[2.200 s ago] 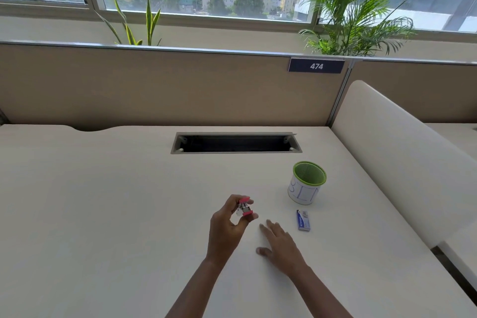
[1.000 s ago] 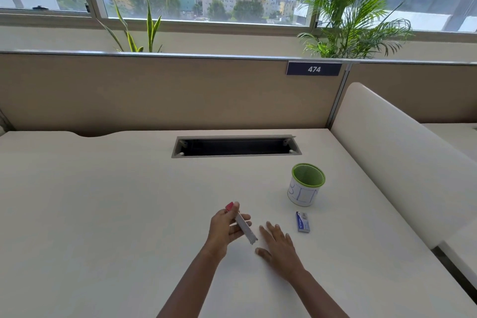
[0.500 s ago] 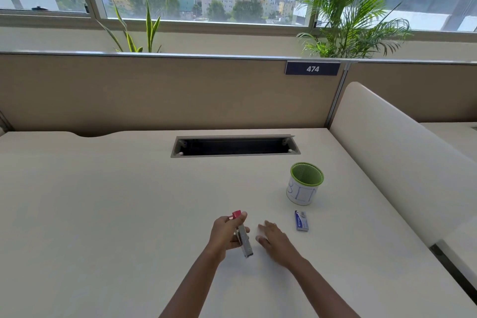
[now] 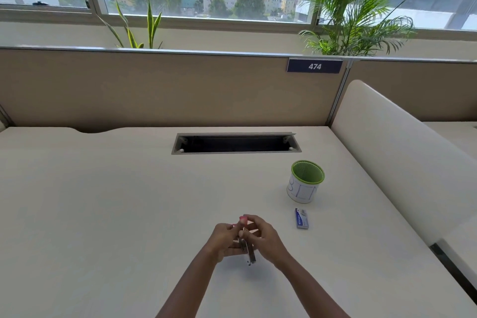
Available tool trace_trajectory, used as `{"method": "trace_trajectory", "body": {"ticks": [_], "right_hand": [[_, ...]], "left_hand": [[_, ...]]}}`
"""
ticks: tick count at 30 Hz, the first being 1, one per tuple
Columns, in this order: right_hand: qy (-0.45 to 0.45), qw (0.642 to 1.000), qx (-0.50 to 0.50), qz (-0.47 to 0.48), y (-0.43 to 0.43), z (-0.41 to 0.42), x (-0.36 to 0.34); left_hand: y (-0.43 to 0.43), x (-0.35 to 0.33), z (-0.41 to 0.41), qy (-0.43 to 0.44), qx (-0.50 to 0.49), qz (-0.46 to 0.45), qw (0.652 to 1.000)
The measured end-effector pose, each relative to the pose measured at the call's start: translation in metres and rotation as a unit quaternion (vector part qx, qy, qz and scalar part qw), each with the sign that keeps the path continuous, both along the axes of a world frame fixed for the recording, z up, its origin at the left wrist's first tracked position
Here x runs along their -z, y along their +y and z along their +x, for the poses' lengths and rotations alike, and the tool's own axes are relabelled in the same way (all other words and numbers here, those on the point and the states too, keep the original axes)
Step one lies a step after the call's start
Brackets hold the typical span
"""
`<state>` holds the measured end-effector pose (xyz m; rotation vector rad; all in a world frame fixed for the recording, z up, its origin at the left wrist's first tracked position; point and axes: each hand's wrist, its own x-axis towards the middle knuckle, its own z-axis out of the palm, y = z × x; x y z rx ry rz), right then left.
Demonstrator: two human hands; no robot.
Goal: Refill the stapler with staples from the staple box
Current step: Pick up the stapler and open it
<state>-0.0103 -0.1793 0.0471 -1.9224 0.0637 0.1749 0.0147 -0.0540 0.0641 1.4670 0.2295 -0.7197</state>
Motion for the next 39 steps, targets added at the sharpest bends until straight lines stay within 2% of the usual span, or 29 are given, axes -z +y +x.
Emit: {"method": "trace_trajectory", "body": {"ticks": [5, 11, 15, 22, 31, 35, 37, 39], "right_hand": [[0.008, 0.999, 0.019, -0.034, 0.004, 0.000, 0.002], [-0.017, 0.994, 0.099, -0.038, 0.019, 0.004, -0.003], [-0.038, 0.986, 0.119, -0.114, 0.025, 0.008, -0.006], [-0.066, 0.969, 0.152, -0.182, 0.028, 0.019, -0.016], [-0.119, 0.955, 0.197, -0.187, 0.021, 0.026, -0.020], [-0.145, 0.950, 0.219, -0.169, 0.018, 0.022, -0.020], [-0.201, 0.941, 0.243, -0.119, 0.018, 0.016, -0.025], [-0.240, 0.933, 0.242, -0.117, 0.021, 0.009, -0.029]], "left_hand": [[-0.001, 0.005, -0.003, 0.011, -0.014, 0.021, 1.000], [-0.008, 0.009, -0.005, -0.010, -0.020, 0.049, 0.999], [-0.014, 0.011, -0.001, -0.032, -0.053, 0.068, 0.996], [-0.027, 0.007, 0.011, -0.051, -0.094, 0.084, 0.991], [-0.047, -0.003, 0.024, -0.117, -0.092, 0.166, 0.975], [-0.054, -0.002, 0.023, -0.083, -0.131, 0.137, 0.978], [-0.048, 0.002, 0.026, -0.034, -0.202, 0.090, 0.975], [-0.035, 0.006, 0.035, -0.007, -0.262, 0.066, 0.963]]}}
